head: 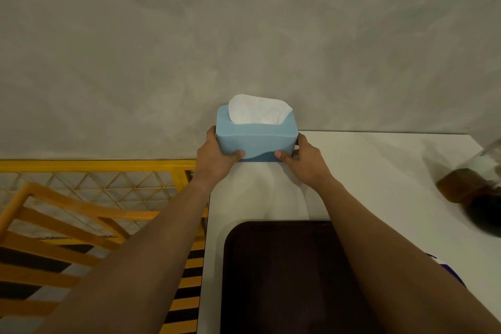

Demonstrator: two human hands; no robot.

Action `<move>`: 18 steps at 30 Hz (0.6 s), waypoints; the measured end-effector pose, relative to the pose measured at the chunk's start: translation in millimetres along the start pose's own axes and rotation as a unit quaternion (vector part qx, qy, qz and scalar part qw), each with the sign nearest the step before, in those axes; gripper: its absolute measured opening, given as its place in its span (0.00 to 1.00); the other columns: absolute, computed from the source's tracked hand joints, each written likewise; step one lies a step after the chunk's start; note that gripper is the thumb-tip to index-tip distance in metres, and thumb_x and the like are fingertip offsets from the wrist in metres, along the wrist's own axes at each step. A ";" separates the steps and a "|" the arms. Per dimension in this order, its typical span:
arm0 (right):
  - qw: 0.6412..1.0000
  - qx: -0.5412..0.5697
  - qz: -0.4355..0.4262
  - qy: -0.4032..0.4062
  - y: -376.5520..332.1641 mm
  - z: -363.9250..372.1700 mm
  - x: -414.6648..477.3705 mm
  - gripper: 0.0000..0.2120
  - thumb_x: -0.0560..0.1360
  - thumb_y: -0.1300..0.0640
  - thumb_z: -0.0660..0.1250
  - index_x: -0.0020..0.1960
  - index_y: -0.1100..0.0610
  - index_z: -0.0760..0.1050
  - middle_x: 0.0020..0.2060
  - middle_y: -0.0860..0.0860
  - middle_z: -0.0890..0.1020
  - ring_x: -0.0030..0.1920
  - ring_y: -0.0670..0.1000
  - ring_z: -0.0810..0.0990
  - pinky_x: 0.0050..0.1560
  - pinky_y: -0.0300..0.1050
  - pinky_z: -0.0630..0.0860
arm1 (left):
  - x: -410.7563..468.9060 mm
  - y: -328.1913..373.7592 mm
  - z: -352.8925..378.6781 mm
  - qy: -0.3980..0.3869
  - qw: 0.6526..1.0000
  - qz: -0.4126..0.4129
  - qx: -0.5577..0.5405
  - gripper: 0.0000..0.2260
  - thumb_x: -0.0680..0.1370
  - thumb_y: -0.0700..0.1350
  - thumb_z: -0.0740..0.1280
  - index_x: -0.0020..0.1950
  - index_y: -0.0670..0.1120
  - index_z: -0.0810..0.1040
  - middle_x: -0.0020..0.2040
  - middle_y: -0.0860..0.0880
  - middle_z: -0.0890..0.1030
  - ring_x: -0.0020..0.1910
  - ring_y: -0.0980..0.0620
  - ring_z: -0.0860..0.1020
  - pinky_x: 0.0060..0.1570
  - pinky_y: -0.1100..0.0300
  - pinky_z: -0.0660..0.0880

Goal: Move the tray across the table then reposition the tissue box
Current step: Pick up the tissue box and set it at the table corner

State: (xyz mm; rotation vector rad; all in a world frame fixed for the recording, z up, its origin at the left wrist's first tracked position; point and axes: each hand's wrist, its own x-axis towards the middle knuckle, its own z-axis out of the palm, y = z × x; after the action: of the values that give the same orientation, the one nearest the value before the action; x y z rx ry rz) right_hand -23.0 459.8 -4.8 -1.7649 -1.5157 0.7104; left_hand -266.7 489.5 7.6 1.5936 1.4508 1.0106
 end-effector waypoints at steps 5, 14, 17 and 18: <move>1.000 -0.002 -0.002 -0.006 -0.5 -1.0 -0.9 0.33 0.75 0.40 0.71 0.74 0.52 0.65 0.62 0.51 0.79 0.54 0.50 0.78 0.45 0.36 0.70 | -0.7 0.5 -1.4 -0.010 1.000 0.000 -0.004 0.40 0.71 0.49 0.79 0.77 0.47 0.62 0.68 0.46 0.76 0.64 0.45 0.76 0.55 0.57 0.75; 1.000 -0.009 -0.012 -0.008 1.6 0.9 -1.7 0.31 0.78 0.43 0.69 0.75 0.53 0.63 0.63 0.51 0.79 0.59 0.54 0.79 0.48 0.37 0.70 | -2.3 0.6 -2.5 0.004 1.000 0.008 0.007 0.38 0.72 0.49 0.78 0.77 0.46 0.63 0.69 0.46 0.76 0.64 0.44 0.76 0.55 0.58 0.74; 1.000 -0.008 -0.019 -0.009 1.3 1.4 -2.1 0.30 0.78 0.43 0.68 0.74 0.54 0.64 0.64 0.51 0.79 0.59 0.54 0.79 0.49 0.38 0.70 | -2.1 0.0 -2.2 0.005 1.000 0.007 0.006 0.38 0.72 0.48 0.79 0.77 0.46 0.63 0.69 0.46 0.76 0.65 0.44 0.76 0.55 0.58 0.74; 1.000 -0.007 -0.022 -0.008 1.4 1.9 -2.2 0.30 0.78 0.43 0.68 0.75 0.54 0.64 0.64 0.52 0.78 0.59 0.54 0.79 0.50 0.40 0.71 | -2.1 -0.1 -2.2 0.005 1.000 0.006 0.006 0.38 0.72 0.48 0.79 0.77 0.46 0.63 0.69 0.46 0.76 0.65 0.45 0.76 0.55 0.58 0.74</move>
State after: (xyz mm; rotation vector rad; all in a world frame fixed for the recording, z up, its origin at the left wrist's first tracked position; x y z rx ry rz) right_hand -24.0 457.7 -7.2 -1.7349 -1.5694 0.6944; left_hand -268.8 487.4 8.3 1.6089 1.4580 1.0214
